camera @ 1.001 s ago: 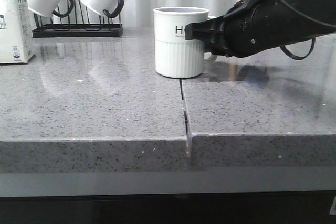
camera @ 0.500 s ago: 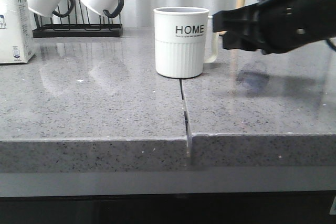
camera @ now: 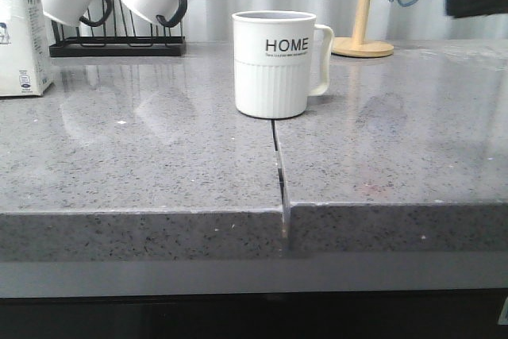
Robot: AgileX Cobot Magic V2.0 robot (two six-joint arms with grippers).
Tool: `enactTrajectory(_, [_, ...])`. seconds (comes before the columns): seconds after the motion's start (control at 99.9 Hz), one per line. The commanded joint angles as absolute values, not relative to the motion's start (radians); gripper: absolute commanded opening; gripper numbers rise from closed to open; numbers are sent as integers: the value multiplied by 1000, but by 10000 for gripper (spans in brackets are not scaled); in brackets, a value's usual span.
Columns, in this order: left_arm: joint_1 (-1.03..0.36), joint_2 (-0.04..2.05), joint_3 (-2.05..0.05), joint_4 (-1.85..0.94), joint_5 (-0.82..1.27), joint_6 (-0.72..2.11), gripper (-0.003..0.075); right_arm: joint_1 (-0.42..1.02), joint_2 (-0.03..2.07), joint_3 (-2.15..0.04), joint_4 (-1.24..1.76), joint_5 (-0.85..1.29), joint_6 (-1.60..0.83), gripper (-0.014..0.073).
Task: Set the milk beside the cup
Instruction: 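Release the mug and withdraw the right gripper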
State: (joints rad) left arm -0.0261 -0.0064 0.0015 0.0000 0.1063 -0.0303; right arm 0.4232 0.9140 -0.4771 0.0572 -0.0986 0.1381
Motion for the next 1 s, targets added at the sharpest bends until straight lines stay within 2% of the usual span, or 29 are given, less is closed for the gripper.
enactTrajectory(0.0, [-26,-37,44,-8,26,-35,-21,422,809,-501,46,-34,127,-68])
enactTrajectory(0.16, [-26,-37,44,-8,26,-35,-21,422,622,-500,26,163,127,-68])
enactTrajectory(0.47, [-26,-37,44,-8,26,-35,-21,422,307,-497,-32,346,127,-68])
enactTrajectory(0.74, [-26,-37,44,-8,17,-35,-21,422,144,-391,-58,346,128,-68])
enactTrajectory(0.991, [-26,-37,18,-8,-85,-35,-21,422,128,-342,-58,352,128,-68])
